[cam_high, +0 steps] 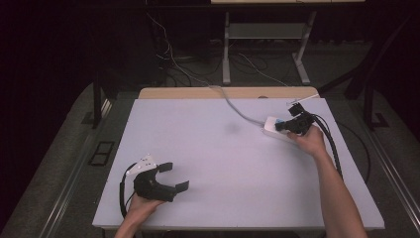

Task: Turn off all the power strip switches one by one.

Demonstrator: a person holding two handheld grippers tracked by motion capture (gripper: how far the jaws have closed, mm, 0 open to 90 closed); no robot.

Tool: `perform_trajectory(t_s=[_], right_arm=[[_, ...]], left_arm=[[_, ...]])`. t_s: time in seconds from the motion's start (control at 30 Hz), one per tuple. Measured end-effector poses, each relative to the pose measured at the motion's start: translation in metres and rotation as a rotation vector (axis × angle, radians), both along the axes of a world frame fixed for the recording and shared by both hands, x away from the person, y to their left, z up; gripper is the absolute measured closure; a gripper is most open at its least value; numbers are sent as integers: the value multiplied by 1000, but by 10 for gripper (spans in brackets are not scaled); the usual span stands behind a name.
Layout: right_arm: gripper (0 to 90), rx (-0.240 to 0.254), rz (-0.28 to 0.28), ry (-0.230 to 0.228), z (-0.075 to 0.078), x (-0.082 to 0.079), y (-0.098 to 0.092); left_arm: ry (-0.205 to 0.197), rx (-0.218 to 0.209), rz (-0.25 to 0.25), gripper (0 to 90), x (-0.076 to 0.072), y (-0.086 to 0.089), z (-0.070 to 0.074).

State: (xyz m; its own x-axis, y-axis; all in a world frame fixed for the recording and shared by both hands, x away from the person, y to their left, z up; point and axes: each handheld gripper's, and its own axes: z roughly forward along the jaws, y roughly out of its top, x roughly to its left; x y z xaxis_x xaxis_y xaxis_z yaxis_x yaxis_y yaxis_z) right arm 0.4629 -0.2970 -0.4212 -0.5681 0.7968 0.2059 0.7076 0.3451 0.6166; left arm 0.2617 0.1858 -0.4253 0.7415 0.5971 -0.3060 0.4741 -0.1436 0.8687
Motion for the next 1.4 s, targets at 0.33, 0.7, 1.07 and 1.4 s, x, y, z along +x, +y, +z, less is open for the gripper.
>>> perform_trajectory(t_s=[0.33,0.7,1.07,1.4], right_arm=[[900,15,-6,-13,-1,-2,-1],[900,-26,-17,-8,9,-5,-10],[900,38,-10,-61,35,-23,-14],[828,115,-38,-104,52,-52,-10]], left_arm=[[5,1,0,0,1,0,-1],[9,-2,6,0,2,1,-1],[11,-9,10,0,0,0,-1],[9,-15,9,0,0,0,-1]])
